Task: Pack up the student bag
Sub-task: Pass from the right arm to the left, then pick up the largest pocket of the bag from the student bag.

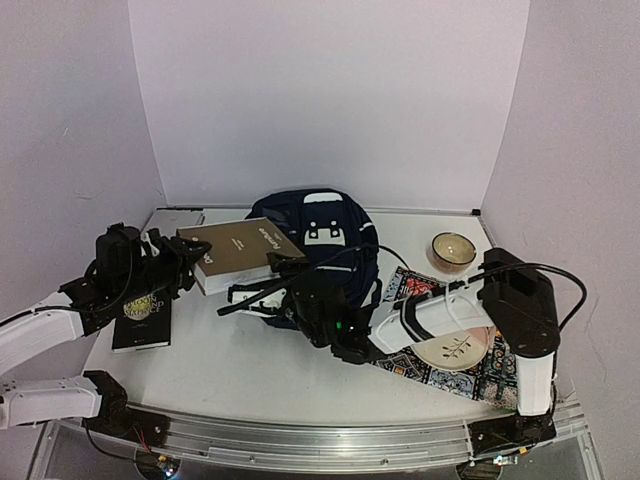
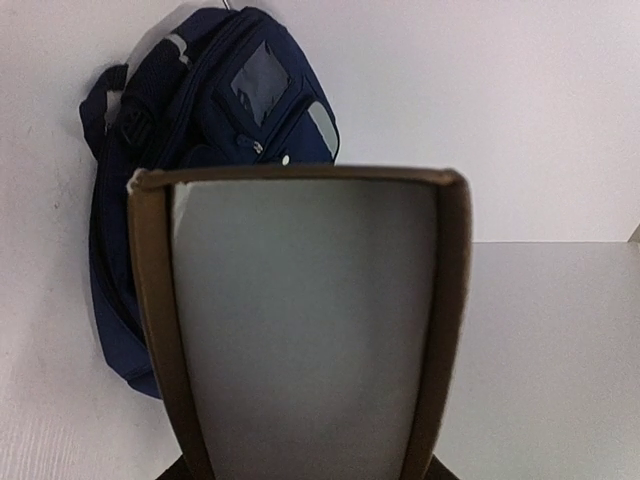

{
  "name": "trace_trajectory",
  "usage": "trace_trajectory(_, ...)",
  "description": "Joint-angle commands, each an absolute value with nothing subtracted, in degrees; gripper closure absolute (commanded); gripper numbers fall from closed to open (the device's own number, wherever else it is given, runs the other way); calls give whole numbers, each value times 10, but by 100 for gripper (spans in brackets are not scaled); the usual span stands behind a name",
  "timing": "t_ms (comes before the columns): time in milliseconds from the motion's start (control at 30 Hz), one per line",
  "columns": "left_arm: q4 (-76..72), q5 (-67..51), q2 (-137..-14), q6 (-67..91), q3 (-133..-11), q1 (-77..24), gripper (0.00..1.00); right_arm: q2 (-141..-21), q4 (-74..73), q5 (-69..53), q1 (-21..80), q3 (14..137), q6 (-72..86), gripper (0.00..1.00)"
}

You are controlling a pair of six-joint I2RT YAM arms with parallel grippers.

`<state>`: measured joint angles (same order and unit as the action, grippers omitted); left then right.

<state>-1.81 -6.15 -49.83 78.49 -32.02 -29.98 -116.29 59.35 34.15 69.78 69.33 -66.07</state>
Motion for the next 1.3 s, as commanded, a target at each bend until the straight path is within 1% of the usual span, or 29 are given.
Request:
trace_trajectory(0,-51,-46,-525,735,-386,-265,71,-1082,469,314,693,702,-551,24)
trace_trajectory(167,-49,-36,-551,692,-419,-222,72,-1050,301,268,674,721,-454,23)
trace_trajectory(267,-48,-41,-559,672,-427,-187,71,-1041,230,235,657,731,-406,26)
trace_trajectory(367,-29,-46,-563,648,-434,-143,72,-1043,160,203,636,748,-366,30)
trace_trajectory(467,-19,-56,-559,632,-427,-101,72,-1048,114,158,617,761,-329,37)
trace_trajectory(567,-14,-74,-555,620,-418,-76,74,-1060,89,121,600,778,-303,45)
trace_trajectory(667,9,-84,-546,593,-416,-73,74,-1081,55,79,594,808,-289,49)
trace_trajectory(800,47,-95,-529,563,-412,-73,75,-1114,37,39,593,841,-279,50)
trace_trajectory(1033,72,-117,-491,548,-393,-73,75,-1168,10,28,588,900,-276,51)
trace_trajectory(1267,76,-147,-482,548,-381,-73,75,-1202,-17,9,584,927,-272,53)
